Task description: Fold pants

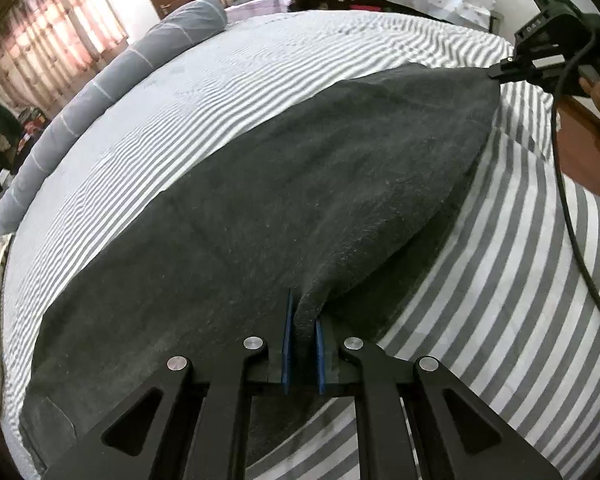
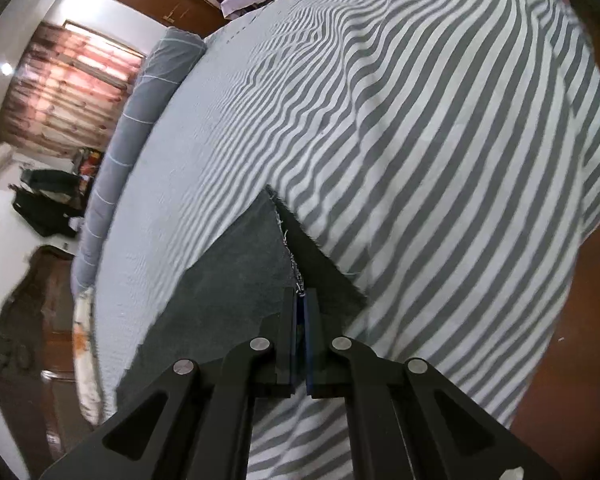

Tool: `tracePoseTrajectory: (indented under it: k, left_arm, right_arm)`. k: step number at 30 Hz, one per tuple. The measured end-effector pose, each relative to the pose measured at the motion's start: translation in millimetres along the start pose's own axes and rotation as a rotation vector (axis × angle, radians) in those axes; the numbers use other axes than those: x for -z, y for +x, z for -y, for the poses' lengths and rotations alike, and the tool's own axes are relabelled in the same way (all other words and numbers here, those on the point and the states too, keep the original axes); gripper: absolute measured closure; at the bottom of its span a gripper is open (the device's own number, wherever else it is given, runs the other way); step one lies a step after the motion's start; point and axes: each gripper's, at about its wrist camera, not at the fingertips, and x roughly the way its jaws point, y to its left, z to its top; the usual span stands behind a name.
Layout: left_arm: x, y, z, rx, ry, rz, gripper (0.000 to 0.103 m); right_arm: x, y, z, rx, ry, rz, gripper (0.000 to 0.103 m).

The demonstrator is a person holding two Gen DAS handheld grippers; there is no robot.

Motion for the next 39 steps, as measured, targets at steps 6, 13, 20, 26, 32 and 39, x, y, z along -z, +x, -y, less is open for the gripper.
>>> tracePoseTrajectory:
  k: [6, 13, 20, 26, 32, 39]
  left_arm:
    - [10.3, 5.7, 8.5, 0.009, 0.038, -0.024, 0.093]
    - [14.1, 17.8, 11.7, 0.015, 0.03, -0.051, 0.092]
    - [7.7, 8.6, -5.7, 0.088, -0.079, -0.052, 0.077]
    - [14.7, -33.9, -56.1, 0.117, -0.219, 0.054, 0.064]
    - [31.1, -44.3, -149.8, -0.004, -0.466, 0.088, 0.063]
    - [66.6, -20.8, -223.8, -0.09, -0.697, 0.0, 0.063]
  right_arm:
    - [11.0, 21.3, 20.3, 0.079, 0.02, -0.044, 0.1]
    - [10.2, 40.1, 25.8, 0.109, 0.041, -0.089, 0.095]
    - [3.9, 18.6, 17.7, 0.129, 0.06, -0.09, 0.072]
    - [-5.2, -16.4, -22.5, 0.124, -0.023, -0.017, 0.072]
    - [-10.2, 2.6, -108.5, 0.036, -0.18, -0.074, 0.072]
    - [22.3, 89.9, -255.5, -0.116, -0.412, -0.318, 0.072]
